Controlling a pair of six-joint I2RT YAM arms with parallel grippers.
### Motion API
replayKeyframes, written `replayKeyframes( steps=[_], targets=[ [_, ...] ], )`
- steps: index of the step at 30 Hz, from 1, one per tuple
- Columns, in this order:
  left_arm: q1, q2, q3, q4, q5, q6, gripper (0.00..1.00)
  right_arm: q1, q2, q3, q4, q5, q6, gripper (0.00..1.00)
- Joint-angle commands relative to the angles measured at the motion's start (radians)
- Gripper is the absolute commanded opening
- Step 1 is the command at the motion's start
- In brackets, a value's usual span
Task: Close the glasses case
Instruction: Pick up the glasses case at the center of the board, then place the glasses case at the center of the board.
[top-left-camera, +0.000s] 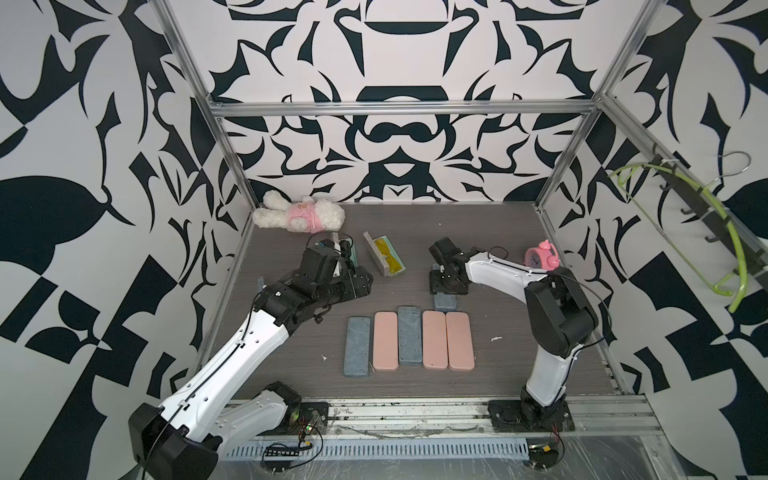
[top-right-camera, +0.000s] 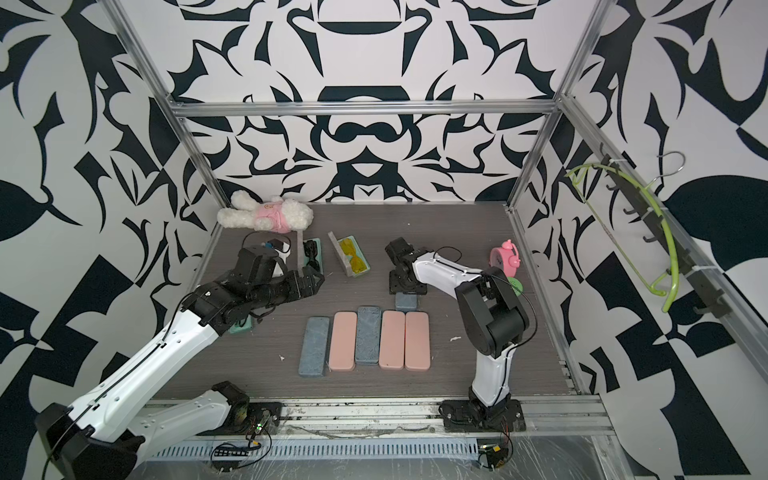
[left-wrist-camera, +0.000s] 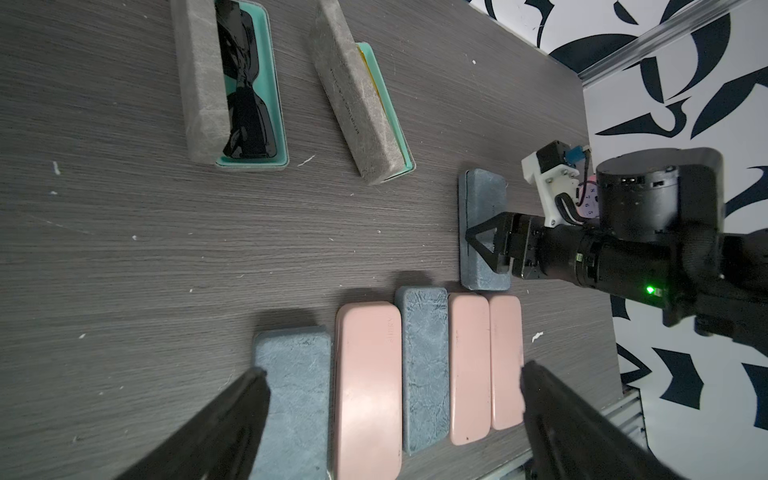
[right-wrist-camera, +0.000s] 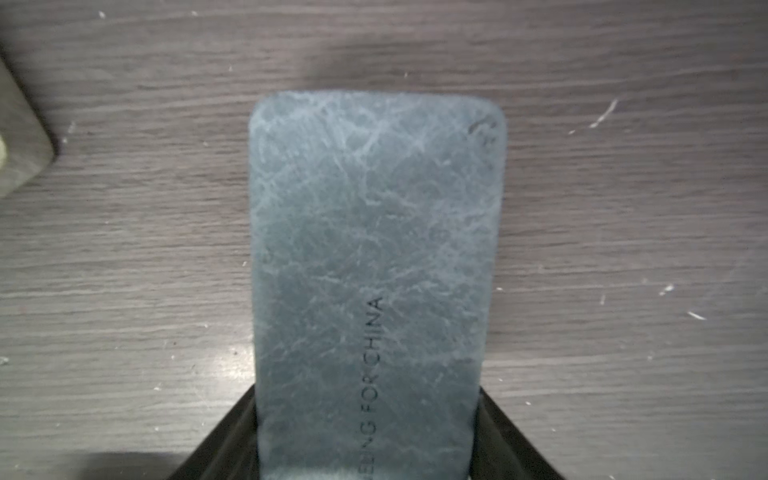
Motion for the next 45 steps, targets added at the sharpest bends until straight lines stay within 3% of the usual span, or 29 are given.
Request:
replayKeyframes(
  steps=[1, 8, 16, 30, 38, 45],
  targets=[
    [0.004, -0.024, -0.021, -0.013, -0.007, 0.013, 1.0, 0.002, -0.105, 0.055, -0.023, 0.05, -0.028, 0.66],
    [0.004, -0.025, -0.017, -0.023, -0.006, 0.025, 1.0, -0.035, -0.256, 0.002, -0.073, 0.057, -0.078, 0.64],
    [0.004, -0.028, -0.027, -0.014, 0.01, 0.028, 1.0, -0.077, -0.496, -0.169, -0.168, 0.054, -0.113, 0.63],
    [0.005, 0.004, -0.06, 0.057, 0.06, 0.017, 1.0, -0.068, -0.792, -0.415, -0.329, 0.021, 0.072, 0.6],
    [0.004, 0.033, -0.079, 0.111, 0.108, -0.004, 0.99, 0.008, -0.839, -0.508, -0.356, 0.037, 0.219, 0.58],
    [0.004, 0.055, -0.091, 0.136, 0.132, -0.01, 0.99, 0.078, -0.774, -0.54, -0.36, 0.1, 0.28, 0.59]
  ],
)
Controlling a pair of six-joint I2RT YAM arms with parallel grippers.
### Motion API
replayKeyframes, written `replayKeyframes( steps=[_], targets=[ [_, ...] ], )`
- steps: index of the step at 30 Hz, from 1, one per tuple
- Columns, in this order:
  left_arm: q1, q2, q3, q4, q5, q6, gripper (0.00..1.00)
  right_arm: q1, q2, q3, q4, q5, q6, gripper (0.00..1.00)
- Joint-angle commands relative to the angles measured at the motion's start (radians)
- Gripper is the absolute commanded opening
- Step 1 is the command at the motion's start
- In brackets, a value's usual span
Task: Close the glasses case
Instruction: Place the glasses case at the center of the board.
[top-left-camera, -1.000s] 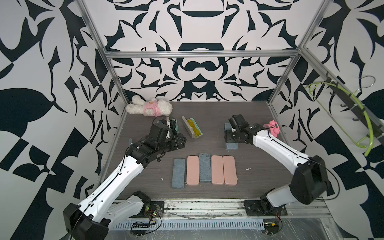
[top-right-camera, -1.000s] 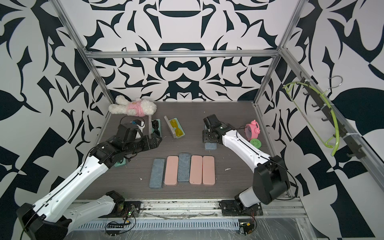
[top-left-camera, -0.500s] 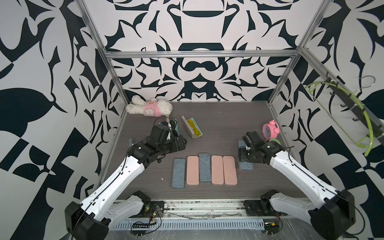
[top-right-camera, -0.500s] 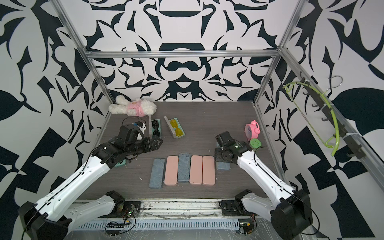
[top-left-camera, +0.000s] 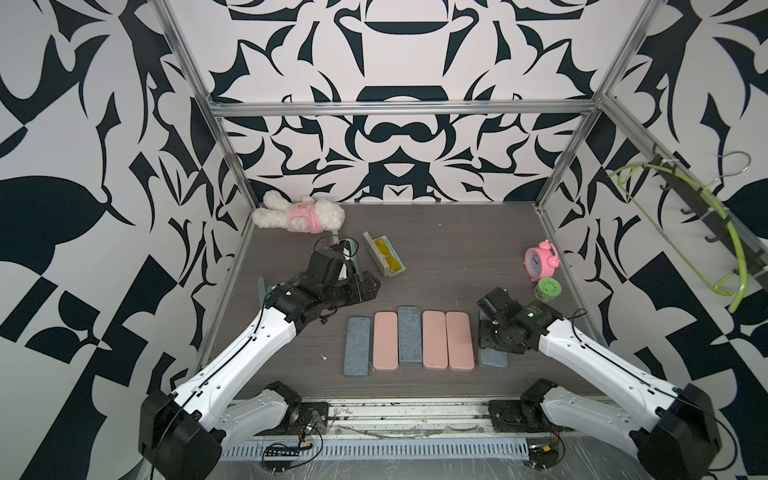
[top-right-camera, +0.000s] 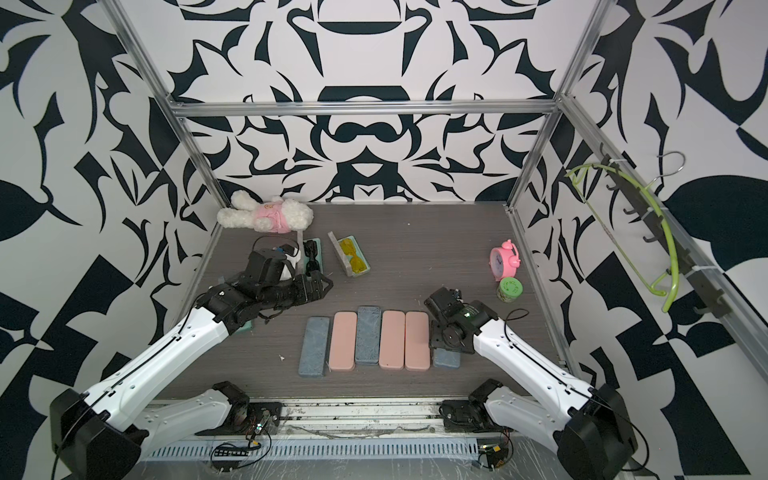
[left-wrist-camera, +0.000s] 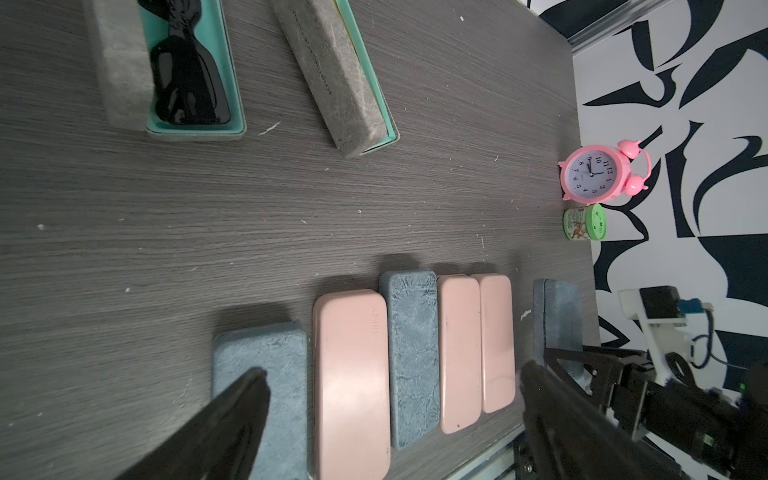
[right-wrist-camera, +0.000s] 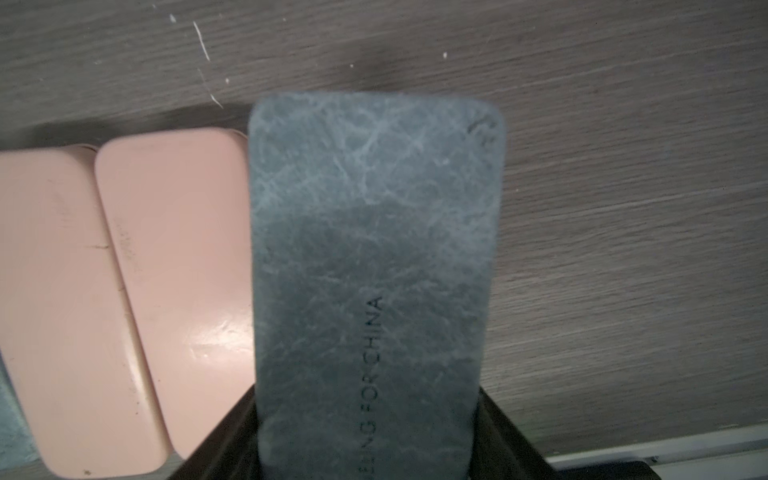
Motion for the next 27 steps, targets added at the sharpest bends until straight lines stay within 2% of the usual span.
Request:
replayKeyframes(
  steps=[1, 7, 17, 27],
  targets=[
    [0.004, 0.006, -0.011, 0.024, 0.025, -0.002, 1.0, 0.023, 0.026, -0.007, 0.002, 0.067, 0.053, 0.59],
    [0.005, 0.006, -0.024, 0.028, 0.024, -0.003, 1.0, 0.029, 0.052, -0.004, 0.01, 0.093, 0.055, 0.61],
    [0.004, 0.006, -0.033, 0.03, 0.026, -0.005, 0.99, 0.032, 0.113, -0.008, 0.071, 0.06, 0.036, 0.64],
    [0.004, 0.005, -0.042, 0.029, 0.025, -0.01, 0.99, 0.035, 0.087, -0.015, 0.112, 0.048, 0.042, 0.83]
  ],
)
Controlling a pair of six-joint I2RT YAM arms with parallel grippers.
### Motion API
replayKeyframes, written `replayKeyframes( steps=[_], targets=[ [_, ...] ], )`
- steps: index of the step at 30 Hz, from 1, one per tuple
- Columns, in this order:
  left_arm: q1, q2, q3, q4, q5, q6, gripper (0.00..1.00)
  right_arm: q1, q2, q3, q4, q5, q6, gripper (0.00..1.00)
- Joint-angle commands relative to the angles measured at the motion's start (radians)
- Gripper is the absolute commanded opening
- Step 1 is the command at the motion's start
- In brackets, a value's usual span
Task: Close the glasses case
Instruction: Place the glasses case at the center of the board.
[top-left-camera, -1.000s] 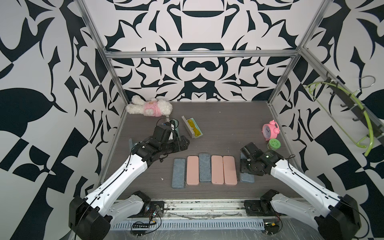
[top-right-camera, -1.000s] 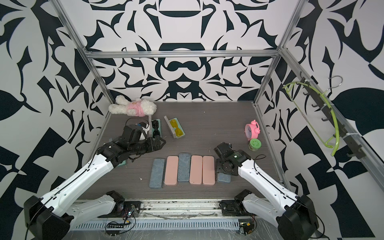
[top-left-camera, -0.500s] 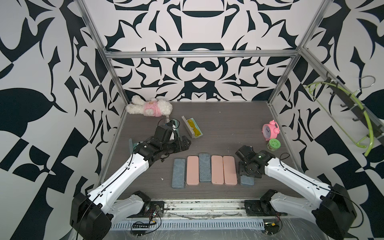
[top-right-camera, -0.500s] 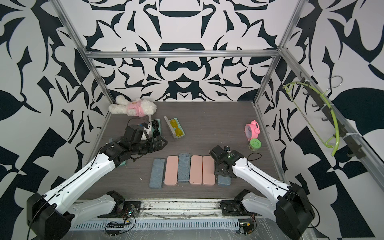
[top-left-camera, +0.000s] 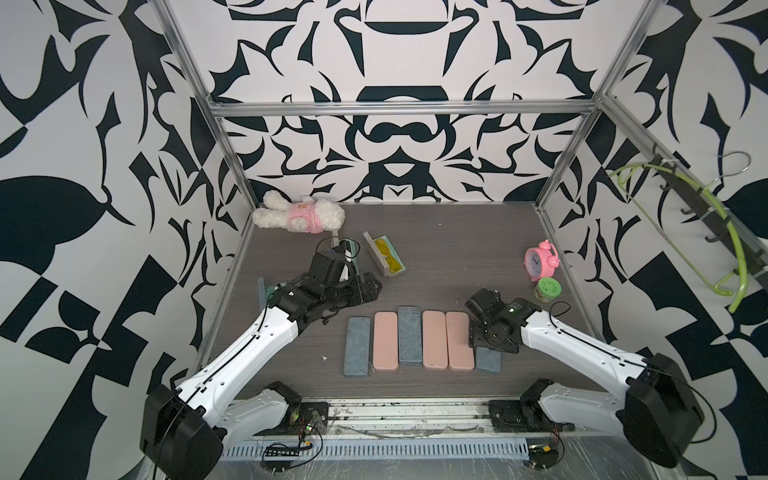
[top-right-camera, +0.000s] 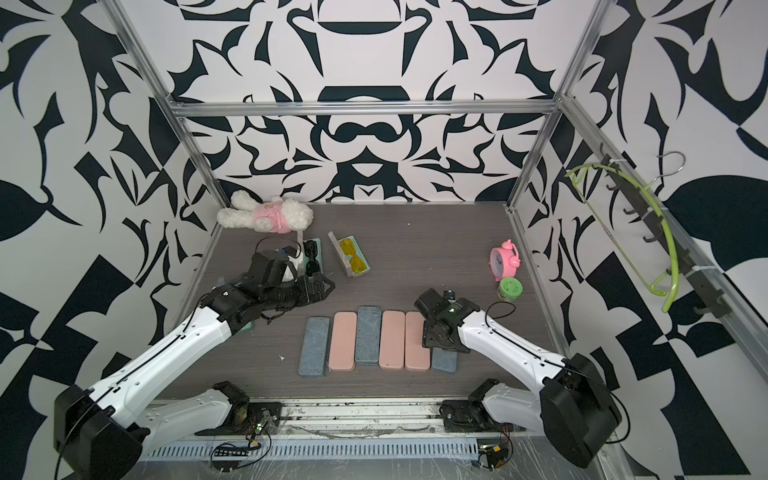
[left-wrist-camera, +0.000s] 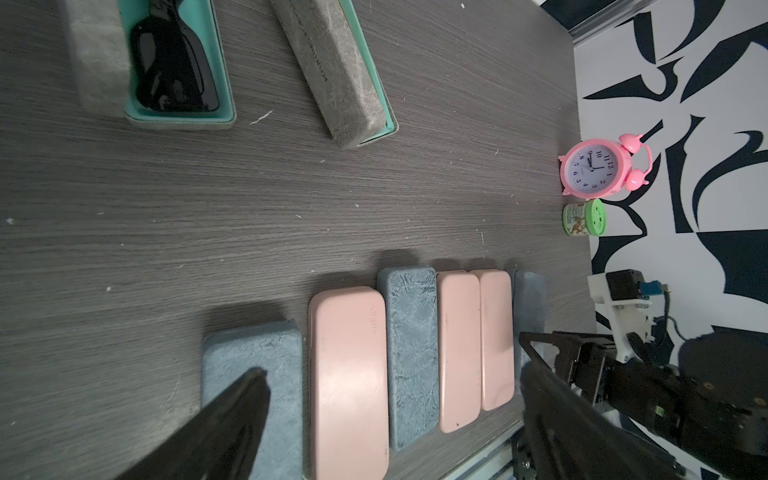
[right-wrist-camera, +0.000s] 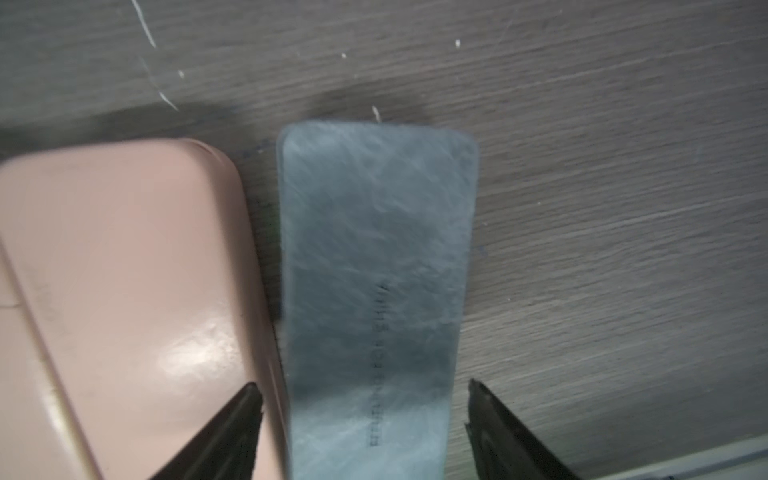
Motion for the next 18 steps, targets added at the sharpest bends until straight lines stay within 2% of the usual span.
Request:
replayKeyframes(
  steps=[1, 5, 8, 11, 15, 16, 18],
  targets=[
    [0.004, -0.002, -0.016, 0.004, 0.008, -0.002, 1.0, 0.006, -0.041, 0.01, 0.007, 0.009, 0.01, 0.85],
    [0.005, -0.002, -0.015, 0.003, 0.01, -0.005, 1.0, -0.001, -0.064, 0.016, -0.018, 0.032, 0.022, 0.9],
    [0.004, -0.004, -0.016, 0.003, 0.012, -0.006, 1.0, -0.062, -0.093, -0.002, -0.02, 0.016, 0.05, 0.89],
    [0.005, -0.004, -0.016, 0.004, 0.018, -0.009, 1.0, -0.171, -0.142, -0.031, 0.011, -0.036, 0.043, 0.83],
    [0.005, -0.007, -0.017, 0.0, 0.019, -0.007, 0.99, -0.328, -0.207, -0.078, 0.076, -0.131, 0.004, 0.68],
    [0.004, -0.009, -0.019, 0.0, 0.016, -0.007, 1.0, -0.364, -0.215, -0.089, 0.094, -0.187, -0.007, 0.64],
    [0.004, -0.011, -0.024, 0.0, 0.017, -0.009, 0.99, -0.415, -0.219, -0.113, 0.13, -0.246, -0.03, 0.6]
  ],
)
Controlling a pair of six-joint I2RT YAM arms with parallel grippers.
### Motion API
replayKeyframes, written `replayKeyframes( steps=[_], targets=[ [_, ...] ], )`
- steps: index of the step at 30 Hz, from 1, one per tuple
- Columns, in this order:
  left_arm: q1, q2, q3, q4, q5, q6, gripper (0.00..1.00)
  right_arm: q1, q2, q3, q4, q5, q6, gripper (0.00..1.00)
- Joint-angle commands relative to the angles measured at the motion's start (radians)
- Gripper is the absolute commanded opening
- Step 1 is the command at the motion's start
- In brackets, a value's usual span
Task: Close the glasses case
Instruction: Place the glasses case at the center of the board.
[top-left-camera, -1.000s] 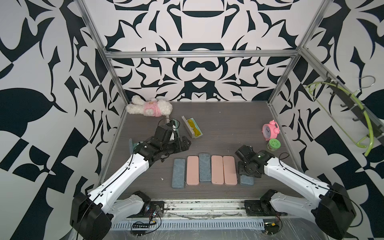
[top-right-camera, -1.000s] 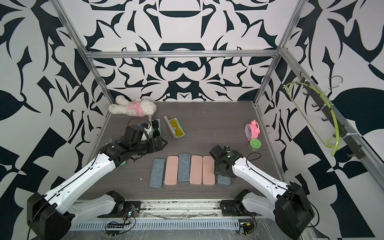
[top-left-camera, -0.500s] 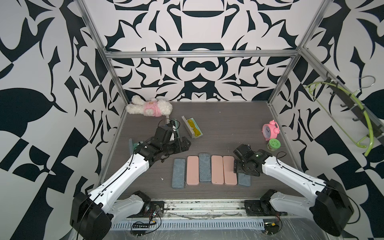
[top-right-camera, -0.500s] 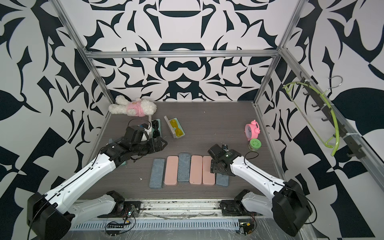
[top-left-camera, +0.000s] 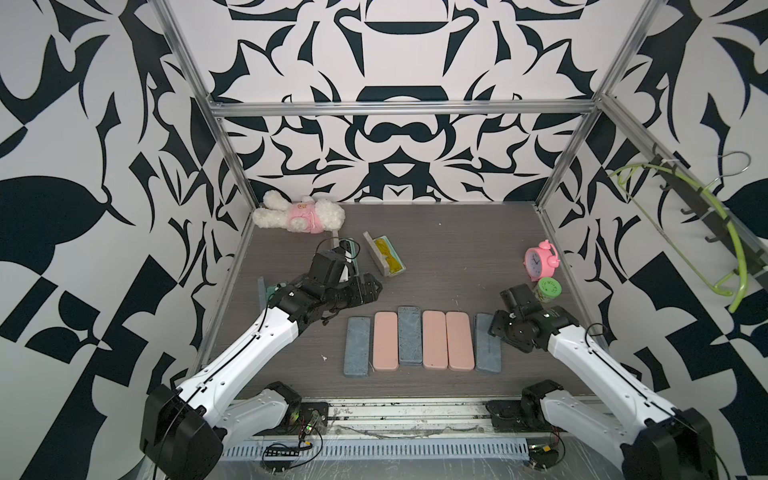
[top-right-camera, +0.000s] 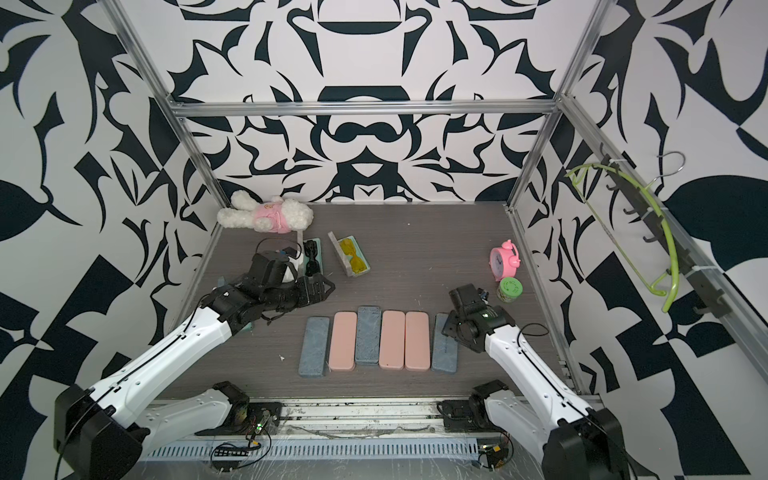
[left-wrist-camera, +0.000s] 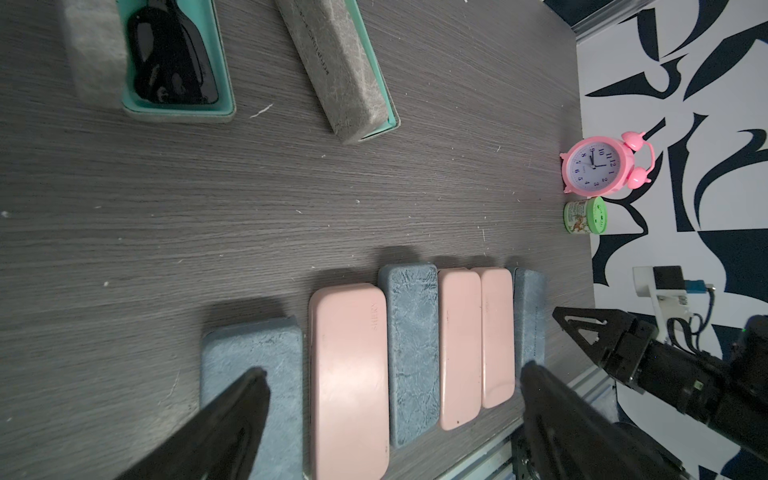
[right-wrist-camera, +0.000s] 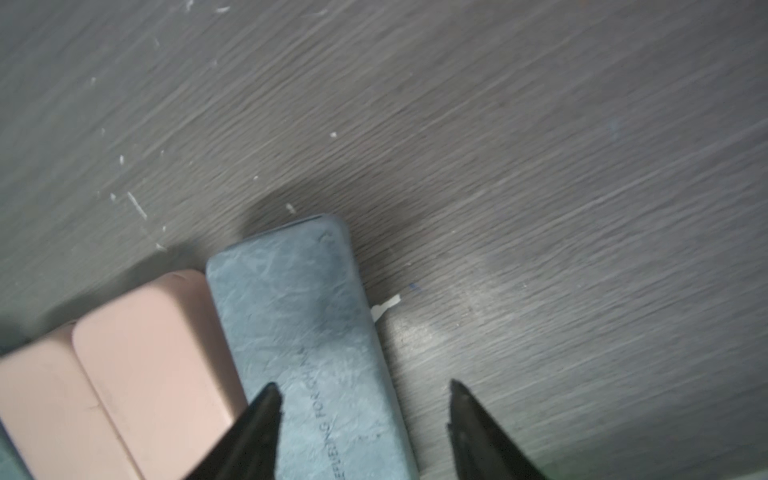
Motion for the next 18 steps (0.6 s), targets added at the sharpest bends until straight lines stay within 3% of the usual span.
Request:
replayKeyframes(
  steps=[1, 9, 18],
  targets=[
    [0.004, -0.012, -0.019, 0.001, 0.01, -0.004, 1.0, -0.066, -0.009, -0.029, 0.075, -0.128, -0.042, 0.58],
    [0.004, -0.009, -0.019, 0.0, 0.01, -0.004, 0.99, -0.084, 0.027, -0.076, 0.188, -0.191, -0.068, 0.43],
    [0.005, -0.003, -0.019, -0.004, 0.005, -0.002, 1.0, -0.084, 0.022, -0.123, 0.22, -0.214, -0.066, 0.37]
  ],
)
